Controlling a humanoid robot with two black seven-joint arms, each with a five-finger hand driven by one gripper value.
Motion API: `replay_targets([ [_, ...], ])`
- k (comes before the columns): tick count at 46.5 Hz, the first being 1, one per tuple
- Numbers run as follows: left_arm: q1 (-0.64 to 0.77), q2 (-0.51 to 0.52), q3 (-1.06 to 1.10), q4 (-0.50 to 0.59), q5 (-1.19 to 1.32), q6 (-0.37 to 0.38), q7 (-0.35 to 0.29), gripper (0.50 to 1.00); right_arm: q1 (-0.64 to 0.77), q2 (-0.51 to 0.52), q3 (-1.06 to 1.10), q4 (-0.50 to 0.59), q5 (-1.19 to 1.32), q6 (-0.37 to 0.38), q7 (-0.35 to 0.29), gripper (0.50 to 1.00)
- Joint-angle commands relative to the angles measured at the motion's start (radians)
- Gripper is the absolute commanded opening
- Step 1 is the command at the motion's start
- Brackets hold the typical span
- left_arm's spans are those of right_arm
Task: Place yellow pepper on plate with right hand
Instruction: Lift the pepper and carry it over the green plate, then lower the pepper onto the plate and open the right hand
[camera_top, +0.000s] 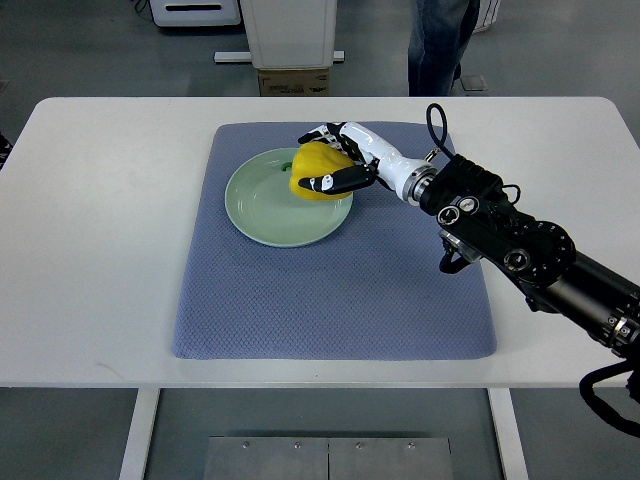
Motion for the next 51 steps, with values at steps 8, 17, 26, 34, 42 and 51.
replay_targets([
  [8,0.0,0.0,0.0,0.0,0.0,0.0,0.0,1.0,-0.005,0.0,-0.085,0.007,-0.001,-0.037,-0.004,0.5],
  [17,0.0,0.0,0.0,0.0,0.0,0.0,0.0,1.0,-0.001,0.0,-0.124,0.026,-0.001,-0.035,-0.002,0.5],
  [26,0.0,0.0,0.0,0.0,0.0,0.0,0.0,1.0,-0.001,0.0,-0.141,0.041,-0.001,-0.035,-0.002,0.5],
  [34,0.0,0.0,0.0,-0.001,0.0,0.0,0.0,1.0,-0.002,0.0,-0.138,0.058,0.009,-0.035,0.001,0.824],
  [42,0.0,0.0,0.0,0.0,0.0,0.0,0.0,1.0,-0.002,0.0,-0.131,0.075,0.031,-0.038,0.004,1.0],
  [51,0.0,0.0,0.0,0.0,0.0,0.0,0.0,1.0,-0.002,0.0,-0.105,0.075,0.032,-0.038,0.005,1.0],
])
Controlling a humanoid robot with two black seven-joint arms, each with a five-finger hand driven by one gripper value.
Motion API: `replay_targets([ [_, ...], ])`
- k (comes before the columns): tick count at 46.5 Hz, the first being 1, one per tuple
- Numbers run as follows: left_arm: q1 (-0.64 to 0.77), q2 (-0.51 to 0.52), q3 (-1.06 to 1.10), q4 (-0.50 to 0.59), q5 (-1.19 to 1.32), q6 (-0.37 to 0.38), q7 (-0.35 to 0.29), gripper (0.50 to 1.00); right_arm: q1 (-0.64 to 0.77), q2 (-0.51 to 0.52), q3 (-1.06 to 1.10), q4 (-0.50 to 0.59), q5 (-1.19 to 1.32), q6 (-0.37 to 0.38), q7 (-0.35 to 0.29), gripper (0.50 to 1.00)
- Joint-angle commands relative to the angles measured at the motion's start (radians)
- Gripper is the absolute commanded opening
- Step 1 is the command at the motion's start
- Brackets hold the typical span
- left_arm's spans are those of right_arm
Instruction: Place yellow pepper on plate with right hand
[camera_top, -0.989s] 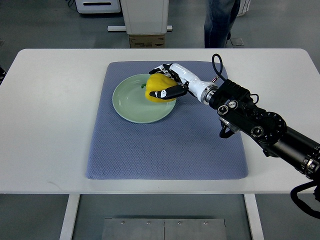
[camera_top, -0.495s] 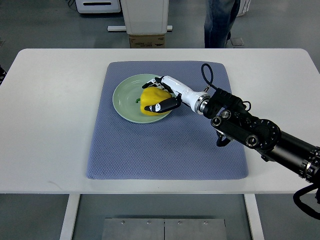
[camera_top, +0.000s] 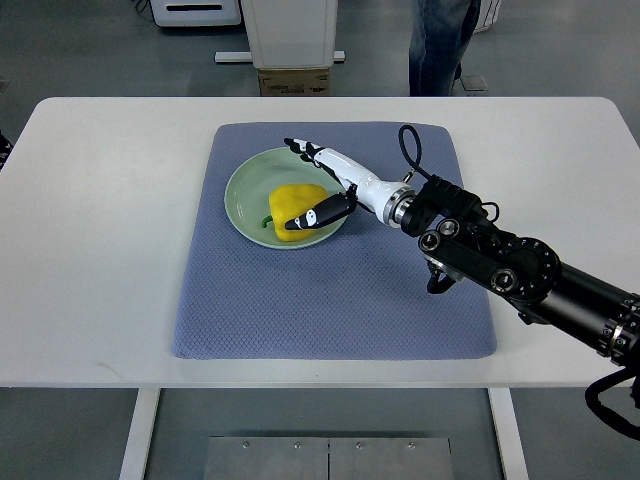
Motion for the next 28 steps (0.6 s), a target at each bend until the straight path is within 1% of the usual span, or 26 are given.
replay_targets([
  [1,0.0,0.0,0.0,0.0,0.0,0.0,0.0,1.0,0.002,0.0,0.026,0.0,0.0,0.0,0.0,1.0],
  [13,0.0,0.0,0.0,0.0,0.0,0.0,0.0,1.0,-0.011,0.0,0.15,-0.005,0.006,-0.003,0.0,1.0],
  [28,0.0,0.0,0.0,0.0,0.0,0.0,0.0,1.0,-0.138,0.0,0.409,-0.012,0.034,-0.006,-0.006,0.998],
])
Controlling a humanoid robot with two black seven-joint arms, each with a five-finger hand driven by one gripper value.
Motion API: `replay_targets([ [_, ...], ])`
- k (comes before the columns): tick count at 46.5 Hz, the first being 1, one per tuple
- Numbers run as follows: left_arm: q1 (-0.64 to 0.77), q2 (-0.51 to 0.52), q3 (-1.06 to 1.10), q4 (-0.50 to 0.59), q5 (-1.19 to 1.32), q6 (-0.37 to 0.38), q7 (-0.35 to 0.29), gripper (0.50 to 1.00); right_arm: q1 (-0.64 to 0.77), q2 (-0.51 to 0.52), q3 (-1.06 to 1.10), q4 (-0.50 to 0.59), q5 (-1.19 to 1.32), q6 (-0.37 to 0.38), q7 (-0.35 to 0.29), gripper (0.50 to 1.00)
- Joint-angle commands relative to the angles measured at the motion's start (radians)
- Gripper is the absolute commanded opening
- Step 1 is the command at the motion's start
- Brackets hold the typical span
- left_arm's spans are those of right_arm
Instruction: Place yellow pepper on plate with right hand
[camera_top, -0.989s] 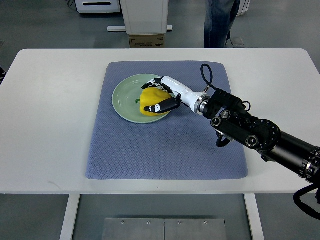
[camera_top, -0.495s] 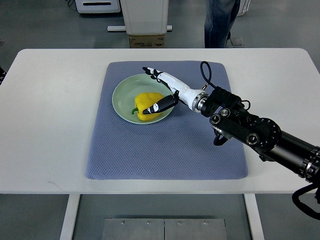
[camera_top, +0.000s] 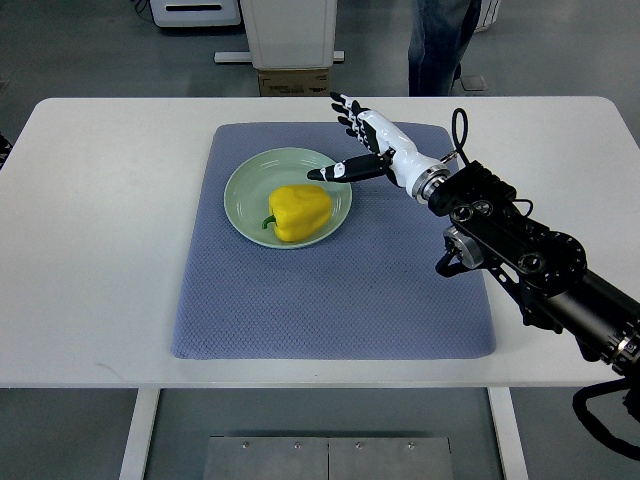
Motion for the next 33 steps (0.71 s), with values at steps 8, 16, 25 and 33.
replay_targets([
  [8,0.0,0.0,0.0,-0.002,0.0,0.0,0.002,1.0,-0.078,0.0,0.201,-0.015,0.018,-0.026,-0.005,0.998],
  [16,0.0,0.0,0.0,0.0,0.0,0.0,0.0,1.0,-0.127,0.0,0.291,-0.014,0.041,-0.074,-0.009,0.998],
  [25,0.0,0.0,0.0,0.0,0.0,0.0,0.0,1.0,-0.178,0.0,0.373,-0.014,0.043,-0.093,-0.034,0.998],
  [33,0.0,0.0,0.0,0.0,0.0,0.0,0.0,1.0,-0.195,0.0,0.463,-0.014,0.063,-0.095,-0.057,1.0],
])
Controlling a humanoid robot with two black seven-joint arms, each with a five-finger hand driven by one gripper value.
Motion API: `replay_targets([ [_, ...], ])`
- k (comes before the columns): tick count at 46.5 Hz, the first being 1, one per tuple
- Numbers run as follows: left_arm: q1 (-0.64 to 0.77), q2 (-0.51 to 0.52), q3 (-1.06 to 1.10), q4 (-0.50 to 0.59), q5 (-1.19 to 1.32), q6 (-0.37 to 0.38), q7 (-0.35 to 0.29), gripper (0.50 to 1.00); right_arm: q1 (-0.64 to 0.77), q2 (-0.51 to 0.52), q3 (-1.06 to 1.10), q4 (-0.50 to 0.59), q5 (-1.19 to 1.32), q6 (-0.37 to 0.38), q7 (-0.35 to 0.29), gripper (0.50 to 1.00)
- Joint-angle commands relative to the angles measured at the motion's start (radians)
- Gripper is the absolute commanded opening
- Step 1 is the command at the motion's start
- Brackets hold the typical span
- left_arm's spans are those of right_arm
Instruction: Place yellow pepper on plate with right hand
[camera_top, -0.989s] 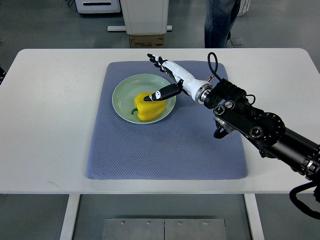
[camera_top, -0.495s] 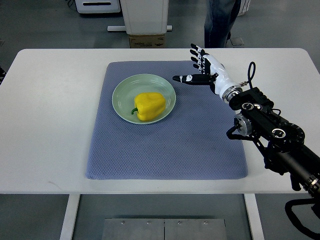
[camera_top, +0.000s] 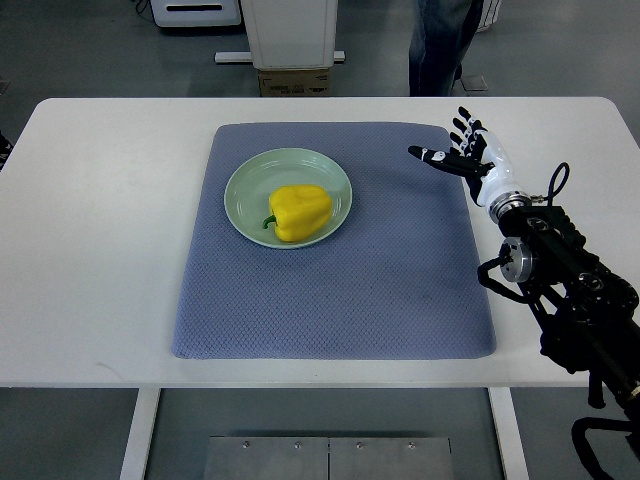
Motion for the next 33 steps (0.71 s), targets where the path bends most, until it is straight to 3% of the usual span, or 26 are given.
replay_targets([
  [1,0.0,0.0,0.0,0.0,0.0,0.0,0.0,1.0,-0.002,0.0,0.038,0.001,0.016,0.0,-0.008,1.0],
  [33,0.0,0.0,0.0,0.0,0.0,0.0,0.001,1.0,-0.056,0.0,0.141,0.041,0.093,-0.006,0.001,1.0],
])
